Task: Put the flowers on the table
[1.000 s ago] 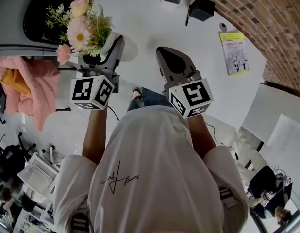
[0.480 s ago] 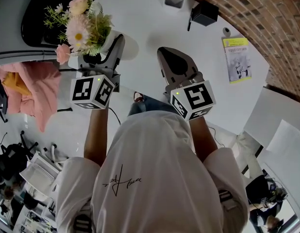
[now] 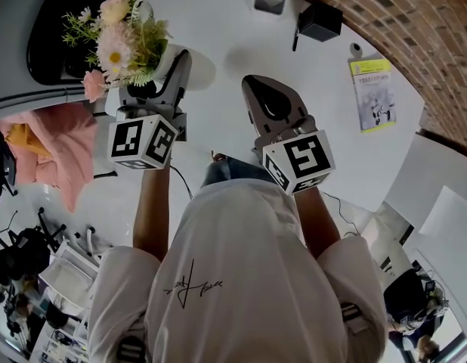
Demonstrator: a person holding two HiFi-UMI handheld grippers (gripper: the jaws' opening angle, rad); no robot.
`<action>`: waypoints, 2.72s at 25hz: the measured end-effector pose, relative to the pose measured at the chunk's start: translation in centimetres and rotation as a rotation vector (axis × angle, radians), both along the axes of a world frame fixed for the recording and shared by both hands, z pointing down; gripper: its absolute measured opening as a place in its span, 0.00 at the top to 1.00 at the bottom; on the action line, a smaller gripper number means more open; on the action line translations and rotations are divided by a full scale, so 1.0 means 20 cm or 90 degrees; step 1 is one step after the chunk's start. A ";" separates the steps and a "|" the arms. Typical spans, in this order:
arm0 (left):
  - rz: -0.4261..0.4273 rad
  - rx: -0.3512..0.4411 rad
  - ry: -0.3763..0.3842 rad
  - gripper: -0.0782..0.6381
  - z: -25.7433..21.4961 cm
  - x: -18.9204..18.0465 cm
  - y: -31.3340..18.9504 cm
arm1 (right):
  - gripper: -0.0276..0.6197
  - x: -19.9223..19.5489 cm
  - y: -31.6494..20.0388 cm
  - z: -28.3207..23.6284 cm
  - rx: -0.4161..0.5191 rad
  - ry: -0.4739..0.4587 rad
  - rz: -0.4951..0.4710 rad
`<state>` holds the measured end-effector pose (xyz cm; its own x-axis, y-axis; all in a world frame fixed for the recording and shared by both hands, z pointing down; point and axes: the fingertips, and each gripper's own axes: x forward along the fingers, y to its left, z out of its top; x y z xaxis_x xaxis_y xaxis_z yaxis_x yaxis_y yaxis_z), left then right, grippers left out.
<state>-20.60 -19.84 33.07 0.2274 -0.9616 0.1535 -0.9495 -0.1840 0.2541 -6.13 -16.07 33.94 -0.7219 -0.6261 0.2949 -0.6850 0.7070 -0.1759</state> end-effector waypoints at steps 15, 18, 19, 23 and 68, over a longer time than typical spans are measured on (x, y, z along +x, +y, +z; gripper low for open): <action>-0.002 -0.013 -0.013 0.41 0.07 -0.02 -0.21 | 0.92 0.01 -0.18 0.09 -0.027 0.010 0.010; -0.005 -0.011 -0.012 0.41 0.08 -0.02 -0.26 | 0.92 0.01 -0.21 0.12 -0.035 0.012 0.008; -0.005 -0.011 -0.011 0.41 0.09 -0.02 -0.28 | 0.92 0.02 -0.22 0.13 -0.037 0.011 0.008; -0.012 -0.014 -0.018 0.41 0.12 -0.03 -0.35 | 0.92 0.05 -0.28 0.15 -0.044 0.010 0.013; -0.020 -0.011 -0.063 0.41 0.26 0.02 -0.90 | 0.92 0.24 -0.55 0.40 -0.111 -0.009 0.052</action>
<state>-20.15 -37.77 38.30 0.1797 -0.9651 0.1906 -0.9754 -0.1496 0.1621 -1.24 -27.16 41.88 -0.6756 -0.6230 0.3942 -0.7355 0.6068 -0.3015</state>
